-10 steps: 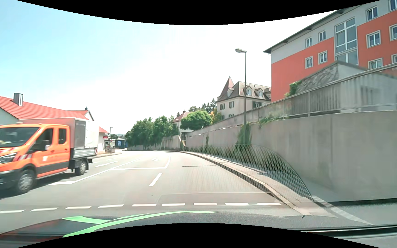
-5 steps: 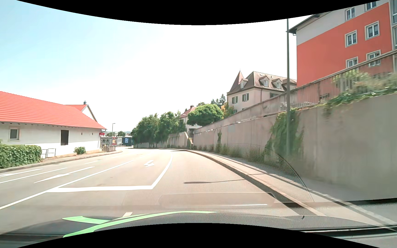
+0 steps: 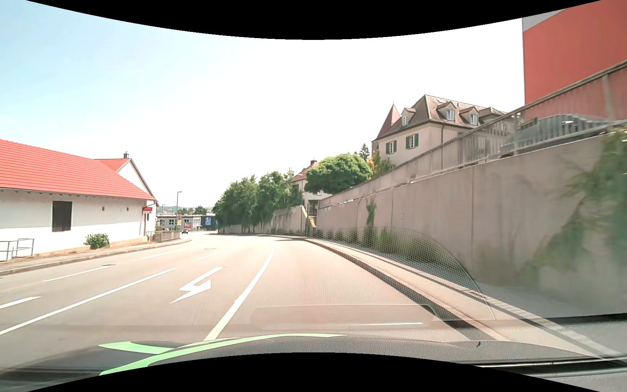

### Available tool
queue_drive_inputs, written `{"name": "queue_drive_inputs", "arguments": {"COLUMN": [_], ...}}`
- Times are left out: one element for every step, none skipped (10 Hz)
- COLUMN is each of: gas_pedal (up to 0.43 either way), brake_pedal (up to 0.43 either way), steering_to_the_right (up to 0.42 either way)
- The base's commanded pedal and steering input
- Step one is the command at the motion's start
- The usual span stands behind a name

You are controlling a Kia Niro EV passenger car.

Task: Follow the waypoints while adhering to traffic rules and regulations

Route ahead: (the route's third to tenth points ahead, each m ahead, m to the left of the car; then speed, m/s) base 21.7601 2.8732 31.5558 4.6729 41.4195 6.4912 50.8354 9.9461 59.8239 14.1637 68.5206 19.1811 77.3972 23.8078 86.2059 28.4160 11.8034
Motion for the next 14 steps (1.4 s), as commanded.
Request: {"name": "queue_drive_inputs", "arguments": {"gas_pedal": [0.138,0.138,0.138,0.138,0.138,0.118,0.059,0.059,0.059,0.059,0.059,0.059,0.059,0.059], "brake_pedal": [0.000,0.000,0.000,0.000,0.000,0.000,0.000,0.000,0.000,0.000,0.000,0.000,0.000,0.000], "steering_to_the_right": [-0.025,-0.025,-0.024,-0.024,-0.024,-0.024,-0.024,-0.024,-0.024,-0.024,-0.025,-0.028,-0.029,-0.029]}}
